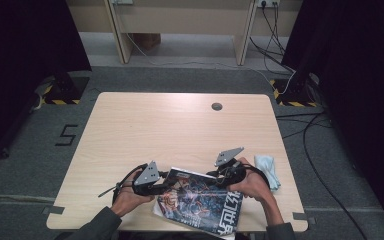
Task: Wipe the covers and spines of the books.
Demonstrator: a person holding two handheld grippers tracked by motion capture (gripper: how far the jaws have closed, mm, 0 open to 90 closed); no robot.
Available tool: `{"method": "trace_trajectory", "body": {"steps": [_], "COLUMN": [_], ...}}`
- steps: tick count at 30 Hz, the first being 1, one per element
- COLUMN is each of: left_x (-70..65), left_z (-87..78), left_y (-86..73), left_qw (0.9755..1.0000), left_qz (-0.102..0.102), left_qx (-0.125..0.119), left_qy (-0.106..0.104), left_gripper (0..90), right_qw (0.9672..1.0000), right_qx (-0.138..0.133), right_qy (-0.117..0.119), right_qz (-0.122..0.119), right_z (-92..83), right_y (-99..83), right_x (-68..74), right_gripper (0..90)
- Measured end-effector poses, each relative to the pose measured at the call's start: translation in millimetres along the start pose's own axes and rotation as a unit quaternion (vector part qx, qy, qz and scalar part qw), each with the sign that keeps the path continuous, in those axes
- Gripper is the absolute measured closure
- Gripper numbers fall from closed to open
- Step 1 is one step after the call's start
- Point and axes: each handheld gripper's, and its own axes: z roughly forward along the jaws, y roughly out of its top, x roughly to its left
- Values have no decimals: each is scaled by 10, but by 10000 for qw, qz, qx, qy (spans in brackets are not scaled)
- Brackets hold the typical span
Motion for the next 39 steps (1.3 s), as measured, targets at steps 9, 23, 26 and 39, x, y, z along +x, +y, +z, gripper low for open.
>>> {"method": "trace_trajectory", "body": {"steps": [9, 23, 26, 39], "left_x": [-6, 62, 84, 139], "left_z": [1, 46, 50, -153], "left_y": [1, -52, -76, -130], "left_qw": [10000, 9988, 9984, 9918], "left_qz": [47, -289, -359, -1053], "left_qx": [40, 166, 202, 240], "left_qy": [17, 357, 392, 679], "left_gripper": [686, 595, 588, 476], "right_qw": [9999, 9997, 9997, 9997], "right_qx": [68, 183, 170, 211], "right_qy": [127, 128, 121, 28], "right_qz": [-28, -106, -152, -84], "right_z": [48, 90, 100, 50], "right_y": [-8, 57, 77, 145], "right_x": [6, 103, 120, 175], "right_gripper": [715, 805, 818, 830]}}
